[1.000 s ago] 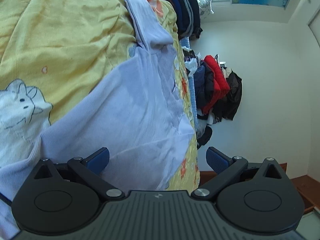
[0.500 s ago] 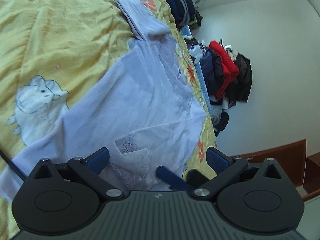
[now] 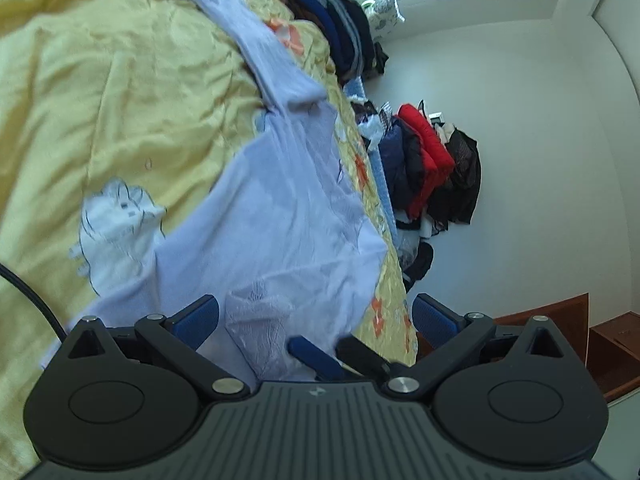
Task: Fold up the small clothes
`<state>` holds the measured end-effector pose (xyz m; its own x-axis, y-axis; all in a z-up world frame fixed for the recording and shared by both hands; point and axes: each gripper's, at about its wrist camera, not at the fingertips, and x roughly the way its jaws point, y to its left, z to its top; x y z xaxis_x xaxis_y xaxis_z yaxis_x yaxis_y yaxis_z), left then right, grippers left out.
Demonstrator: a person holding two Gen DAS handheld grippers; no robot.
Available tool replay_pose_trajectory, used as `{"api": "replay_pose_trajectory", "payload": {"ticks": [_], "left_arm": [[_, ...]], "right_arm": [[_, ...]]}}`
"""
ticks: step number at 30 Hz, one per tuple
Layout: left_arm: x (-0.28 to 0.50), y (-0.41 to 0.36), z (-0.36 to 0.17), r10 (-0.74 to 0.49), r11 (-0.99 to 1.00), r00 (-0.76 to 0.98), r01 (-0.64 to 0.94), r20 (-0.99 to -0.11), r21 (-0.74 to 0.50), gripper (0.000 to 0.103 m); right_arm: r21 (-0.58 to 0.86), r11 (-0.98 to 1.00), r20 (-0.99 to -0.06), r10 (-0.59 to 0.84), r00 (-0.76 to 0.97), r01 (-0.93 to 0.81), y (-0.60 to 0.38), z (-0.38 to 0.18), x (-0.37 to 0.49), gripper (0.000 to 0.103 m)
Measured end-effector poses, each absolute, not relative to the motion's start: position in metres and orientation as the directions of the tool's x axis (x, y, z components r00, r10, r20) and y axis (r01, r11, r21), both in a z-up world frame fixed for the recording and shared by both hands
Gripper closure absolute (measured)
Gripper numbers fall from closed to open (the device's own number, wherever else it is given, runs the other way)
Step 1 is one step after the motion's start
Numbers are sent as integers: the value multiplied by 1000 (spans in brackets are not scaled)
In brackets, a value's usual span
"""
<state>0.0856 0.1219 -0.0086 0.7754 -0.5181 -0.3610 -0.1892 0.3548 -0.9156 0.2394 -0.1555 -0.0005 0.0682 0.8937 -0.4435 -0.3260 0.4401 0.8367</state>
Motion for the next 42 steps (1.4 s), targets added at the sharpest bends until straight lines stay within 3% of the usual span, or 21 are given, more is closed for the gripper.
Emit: {"api": "replay_pose_trajectory", "payload": {"ticks": [4, 7, 9, 12, 22, 33, 36, 38, 39, 40, 42], "left_arm": [[85, 119, -12, -533, 340, 767, -193, -357, -921, 0], [81, 126, -14, -520, 342, 771, -206, -367, -917, 0], [78, 131, -18, -514, 334, 769, -227, -379, -915, 0], [78, 131, -24, -525, 322, 757, -246, -389, -914, 0], [83, 129, -20, -483, 420, 736, -280, -474, -863, 0], [104, 104, -2, -515, 582, 686, -161, -515, -797, 0], [107, 92, -2, -456, 691, 651, -172, -608, -702, 1], [106, 87, -1, -427, 738, 648, -153, -630, -657, 7], [106, 85, 1, -413, 757, 643, -151, -645, -636, 18], [107, 83, 2, -401, 776, 636, -147, -659, -614, 41], [110, 81, 1, -397, 796, 611, -142, -685, -588, 63]], "right_arm": [[826, 476, -494, 869, 19, -302, -140, -14, 243, 45], [898, 290, -355, 922, -154, -331, -130, -9, 223, 45], [876, 212, -332, 916, -224, -434, -133, 8, 204, 42], [855, 225, -356, 910, -213, -467, -143, 14, 195, 43], [897, 391, -397, 918, 13, -206, -183, -20, 212, 42], [925, 343, -343, 939, 33, -162, -193, -33, 208, 36], [929, 338, -336, 941, 35, -151, -196, -35, 207, 35], [931, 333, -331, 943, 37, -148, -199, -35, 206, 35], [932, 332, -330, 943, 38, -147, -197, -36, 206, 35], [932, 331, -329, 944, 38, -148, -198, -35, 206, 34], [933, 328, -326, 945, 39, -148, -193, -38, 207, 33]]}}
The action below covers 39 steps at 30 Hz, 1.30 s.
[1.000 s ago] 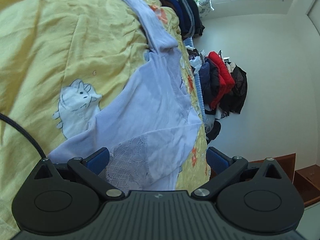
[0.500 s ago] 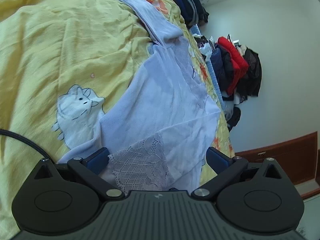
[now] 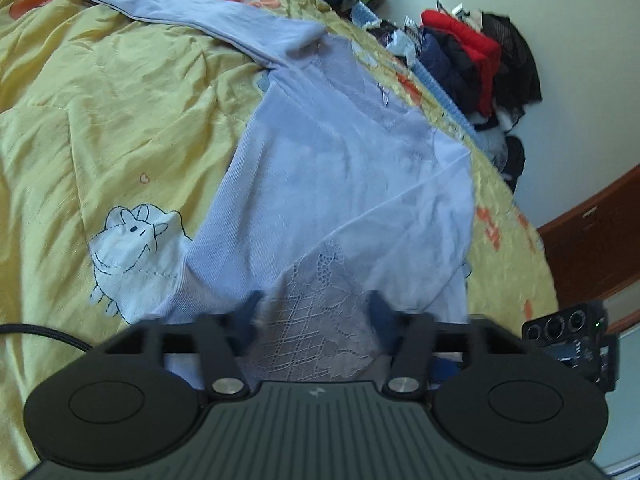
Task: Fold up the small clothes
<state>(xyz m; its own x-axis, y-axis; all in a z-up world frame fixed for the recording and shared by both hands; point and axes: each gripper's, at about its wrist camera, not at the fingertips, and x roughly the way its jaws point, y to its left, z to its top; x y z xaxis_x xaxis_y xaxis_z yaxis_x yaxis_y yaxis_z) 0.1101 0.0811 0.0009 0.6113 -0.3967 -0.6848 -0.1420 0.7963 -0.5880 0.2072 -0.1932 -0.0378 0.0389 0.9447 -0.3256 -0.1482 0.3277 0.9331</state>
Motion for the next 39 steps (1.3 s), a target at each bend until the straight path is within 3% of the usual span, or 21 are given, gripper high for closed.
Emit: {"api": "replay_pose_trajectory", "payload": {"ticks": [3, 7, 10, 15, 17, 18, 23, 29, 34, 39], "left_arm": [[109, 79, 2, -406, 804, 603, -123, -687, -582, 66], [103, 78, 6, -470, 768, 630, -55, -619, -638, 64], [109, 77, -2, -410, 802, 617, -107, -672, -588, 68], [111, 75, 2, -393, 831, 611, -85, -687, -550, 68], [111, 72, 2, -369, 853, 609, -78, -702, -516, 78], [111, 70, 2, -340, 870, 605, -87, -720, -484, 102], [104, 69, 6, -313, 883, 618, -89, -721, -460, 103], [70, 96, 37, -310, 840, 692, -121, -652, -528, 103], [45, 121, 4, -240, 819, 626, -280, -742, -501, 103], [44, 115, 1, -241, 839, 626, -250, -742, -484, 103]], "right_arm": [[937, 318, -316, 948, 43, -143, -194, -41, 207, 32], [948, 291, -287, 957, 51, -128, -197, -45, 206, 33], [958, 269, -264, 963, 60, -103, -200, -49, 208, 33], [959, 266, -260, 964, 61, -103, -200, -50, 207, 33], [959, 263, -257, 964, 63, -103, -200, -50, 207, 33], [961, 260, -255, 965, 64, -99, -200, -50, 208, 33], [964, 250, -244, 967, 66, -92, -203, -53, 209, 33], [967, 236, -230, 971, 73, -94, -207, -56, 208, 35], [968, 232, -225, 971, 79, -95, -210, -57, 207, 35], [948, 300, -289, 951, 106, -108, -215, -35, 219, 36]]}}
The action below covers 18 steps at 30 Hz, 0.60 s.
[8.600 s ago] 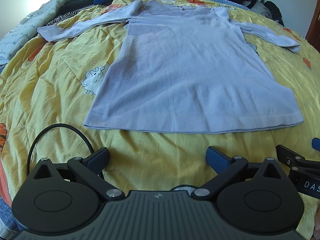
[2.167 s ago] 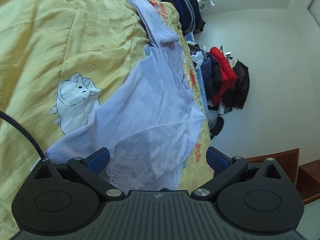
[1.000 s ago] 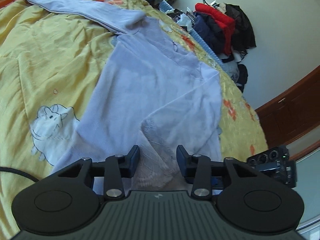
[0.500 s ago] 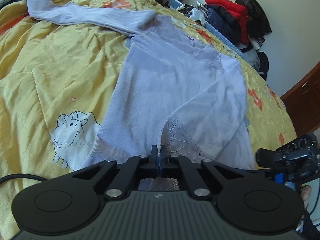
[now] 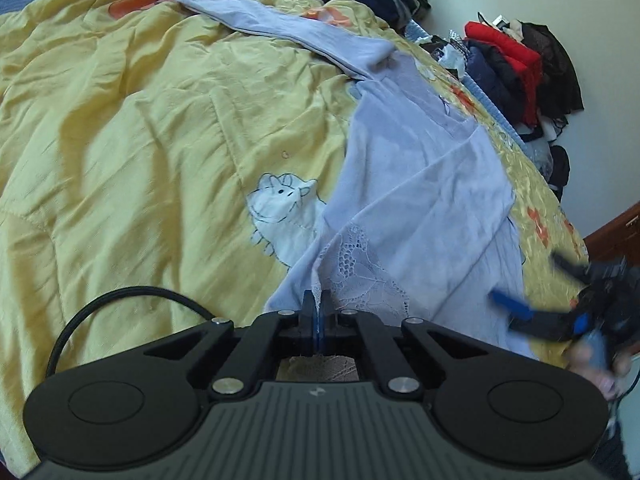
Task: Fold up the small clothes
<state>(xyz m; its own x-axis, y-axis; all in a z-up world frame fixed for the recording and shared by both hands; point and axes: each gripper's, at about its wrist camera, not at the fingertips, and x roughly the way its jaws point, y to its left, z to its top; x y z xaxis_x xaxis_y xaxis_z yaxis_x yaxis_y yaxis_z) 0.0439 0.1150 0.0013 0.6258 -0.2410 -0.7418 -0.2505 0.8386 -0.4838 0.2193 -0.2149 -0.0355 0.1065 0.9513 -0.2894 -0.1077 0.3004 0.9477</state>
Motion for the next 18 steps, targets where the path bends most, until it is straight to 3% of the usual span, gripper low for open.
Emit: {"api": "replay_pose_trajectory", "payload": {"ticks": [4, 6, 8, 11, 18], "left_arm": [[44, 113, 1, -240, 853, 626, -229, -742, -469, 103], [44, 114, 0, -248, 847, 626, -231, -740, -479, 103], [44, 116, -1, -253, 839, 627, -237, -737, -490, 103], [43, 116, -2, -257, 838, 633, -231, -730, -494, 103], [42, 122, -5, -292, 826, 633, -211, -717, -522, 102]], "right_arm": [[922, 327, -261, 920, 291, -206, -240, 21, 266, 32], [882, 418, -324, 874, 363, -219, -244, 42, 297, 25], [814, 559, -449, 777, 440, -158, -246, 52, 327, 26], [778, 620, -491, 701, 518, -101, -258, 48, 340, 28], [865, 485, -476, 713, 515, 128, -290, -14, 336, 38]]}}
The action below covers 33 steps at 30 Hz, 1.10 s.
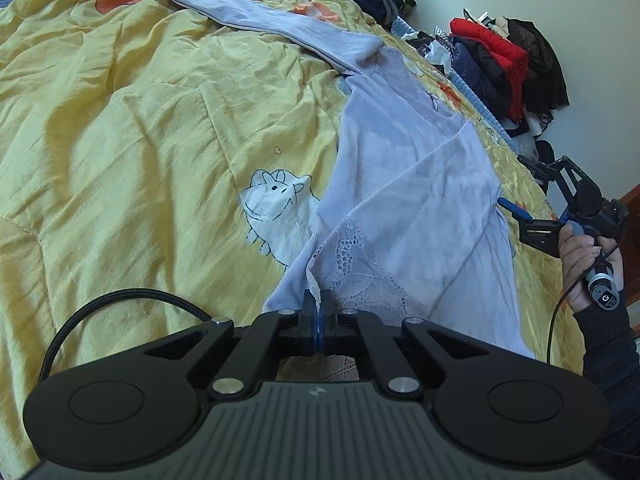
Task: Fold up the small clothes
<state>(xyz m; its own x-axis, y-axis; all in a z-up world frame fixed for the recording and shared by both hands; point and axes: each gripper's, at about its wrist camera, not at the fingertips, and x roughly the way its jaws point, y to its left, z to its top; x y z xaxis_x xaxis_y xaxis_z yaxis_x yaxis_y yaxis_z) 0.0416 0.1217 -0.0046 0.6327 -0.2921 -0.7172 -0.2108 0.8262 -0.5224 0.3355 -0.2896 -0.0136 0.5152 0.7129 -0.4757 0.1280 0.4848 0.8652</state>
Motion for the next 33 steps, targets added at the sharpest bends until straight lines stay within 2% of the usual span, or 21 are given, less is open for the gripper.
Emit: {"api": "replay_pose_trajectory", "payload": {"ticks": [8, 11, 17, 21, 25, 29, 31, 32, 33], "left_arm": [[43, 122, -5, -294, 822, 632, -216, -717, -527, 102], [43, 122, -4, -295, 824, 627, -215, -721, -524, 102], [44, 122, -3, -293, 823, 628, -218, -721, -524, 102], [46, 121, -4, -293, 828, 626, -213, -723, -519, 102], [46, 121, -4, -288, 831, 625, -213, -725, -514, 102], [46, 121, -5, -291, 828, 628, -213, -722, -519, 102], [46, 121, -5, -293, 826, 629, -213, -720, -522, 102], [46, 121, -5, -294, 826, 629, -211, -720, -522, 102], [46, 122, -5, -294, 827, 628, -210, -720, -522, 102]], "right_arm": [[872, 473, -461, 709, 533, 126, -289, -11, 330, 35], [844, 520, -508, 693, 511, 133, -278, -10, 337, 35], [822, 554, -525, 650, 549, 130, -279, -5, 334, 35], [837, 529, -518, 678, 521, 143, -281, -12, 337, 35], [870, 473, -470, 708, 527, 140, -273, -15, 347, 34], [892, 390, -447, 693, 565, 228, -271, -30, 363, 35], [905, 345, -423, 671, 608, 250, -273, -34, 362, 53], [907, 346, -416, 658, 628, 239, -274, -33, 361, 82], [904, 361, -418, 645, 640, 227, -275, -32, 360, 93]]}}
